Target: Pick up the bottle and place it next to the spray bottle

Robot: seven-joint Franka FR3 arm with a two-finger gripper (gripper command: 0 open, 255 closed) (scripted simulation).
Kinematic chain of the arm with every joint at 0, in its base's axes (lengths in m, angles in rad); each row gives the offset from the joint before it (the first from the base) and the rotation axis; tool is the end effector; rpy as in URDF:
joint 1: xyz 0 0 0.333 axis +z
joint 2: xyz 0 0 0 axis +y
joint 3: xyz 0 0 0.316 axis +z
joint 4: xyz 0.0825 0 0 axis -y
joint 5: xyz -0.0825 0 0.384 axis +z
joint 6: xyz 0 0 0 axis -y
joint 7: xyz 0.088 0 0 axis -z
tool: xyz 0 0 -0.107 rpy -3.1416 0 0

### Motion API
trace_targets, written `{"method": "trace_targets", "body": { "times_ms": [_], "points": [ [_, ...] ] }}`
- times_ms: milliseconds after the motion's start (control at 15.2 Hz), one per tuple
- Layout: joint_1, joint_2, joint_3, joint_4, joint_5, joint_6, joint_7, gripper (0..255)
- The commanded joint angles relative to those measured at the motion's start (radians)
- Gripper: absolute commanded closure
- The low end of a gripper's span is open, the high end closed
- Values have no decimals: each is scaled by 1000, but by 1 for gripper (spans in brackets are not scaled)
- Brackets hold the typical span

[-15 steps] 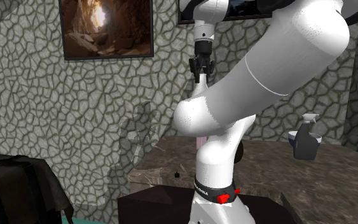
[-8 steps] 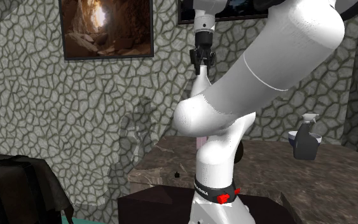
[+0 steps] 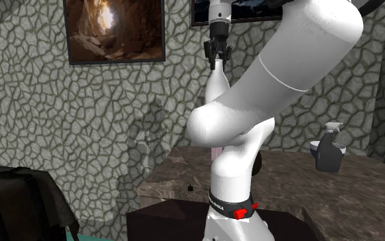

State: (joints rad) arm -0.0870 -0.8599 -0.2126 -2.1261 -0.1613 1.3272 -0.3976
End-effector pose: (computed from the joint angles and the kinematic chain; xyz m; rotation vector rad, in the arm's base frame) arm 0.2300 -0.1325 0.6850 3.1254 0.1941 0.0709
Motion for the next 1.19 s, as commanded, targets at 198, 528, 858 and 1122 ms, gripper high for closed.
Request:
{"method": "trace_targets", "body": {
  "times_ms": [198,528,858,1122],
  "points": [
    [5,43,4,100,7,-57,-5,255],
    [10,88,7,202,13,-115,-11,255],
    [10,117,-38,268,-15,-144,-64,255],
    [9,140,-132,309,-71,-143,-168,255]
  ]
}}
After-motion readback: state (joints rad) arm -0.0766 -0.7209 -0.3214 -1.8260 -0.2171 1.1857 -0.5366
